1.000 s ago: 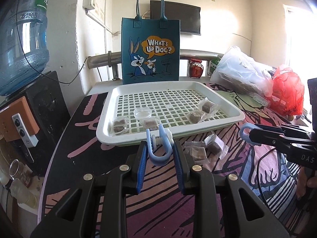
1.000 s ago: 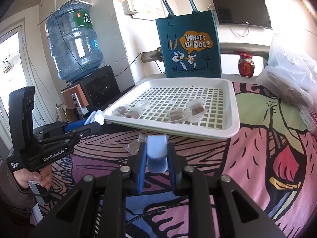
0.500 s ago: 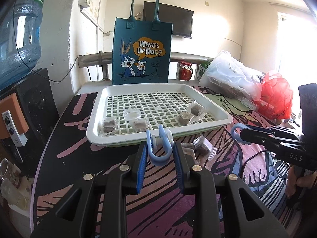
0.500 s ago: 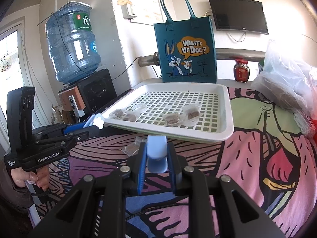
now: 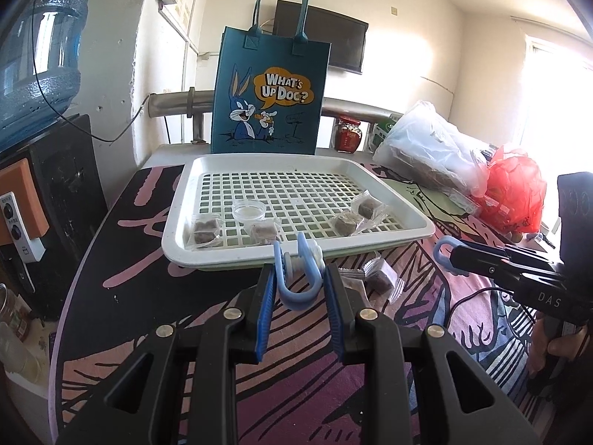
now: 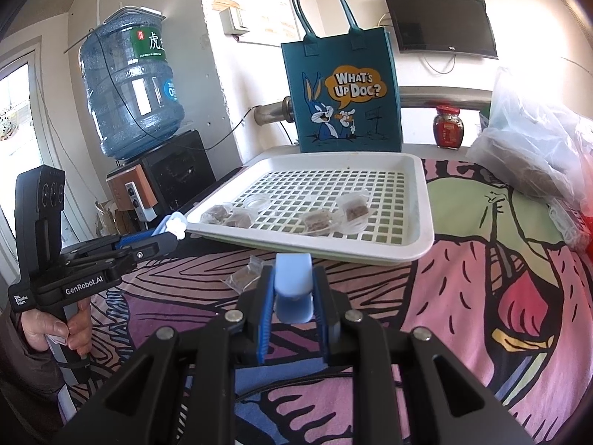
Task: Organize objects
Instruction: 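Lift both blue clips and carry them toward the tray, then lower both blue clips onto the tray and open both grippers, then grasp a clear bag of brown contents with the left gripper while the right grasps another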
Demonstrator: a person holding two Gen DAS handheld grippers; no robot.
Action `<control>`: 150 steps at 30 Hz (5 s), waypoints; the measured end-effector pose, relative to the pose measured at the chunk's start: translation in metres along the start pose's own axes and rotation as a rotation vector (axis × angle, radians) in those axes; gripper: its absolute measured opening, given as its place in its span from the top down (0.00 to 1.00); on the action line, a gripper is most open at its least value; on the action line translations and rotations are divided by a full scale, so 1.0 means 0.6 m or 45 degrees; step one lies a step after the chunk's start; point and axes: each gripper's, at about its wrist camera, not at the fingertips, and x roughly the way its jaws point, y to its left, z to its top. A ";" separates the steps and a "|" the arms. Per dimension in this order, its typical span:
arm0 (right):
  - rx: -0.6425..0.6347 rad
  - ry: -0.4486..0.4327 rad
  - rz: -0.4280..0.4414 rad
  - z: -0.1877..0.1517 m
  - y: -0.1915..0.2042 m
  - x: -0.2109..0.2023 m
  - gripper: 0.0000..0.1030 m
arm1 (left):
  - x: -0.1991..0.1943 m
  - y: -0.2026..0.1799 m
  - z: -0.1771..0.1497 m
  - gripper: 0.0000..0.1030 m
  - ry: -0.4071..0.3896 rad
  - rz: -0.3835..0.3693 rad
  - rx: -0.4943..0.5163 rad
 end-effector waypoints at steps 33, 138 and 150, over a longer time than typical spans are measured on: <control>0.025 -0.011 0.007 0.011 -0.005 -0.010 0.81 | 0.005 0.009 0.000 0.76 0.022 0.008 -0.026; -0.130 0.312 0.089 0.009 0.027 0.099 0.67 | 0.073 -0.032 -0.003 0.76 0.288 -0.107 0.208; -0.068 0.239 0.090 0.009 0.017 0.085 0.67 | 0.061 -0.035 -0.002 0.76 0.235 -0.107 0.217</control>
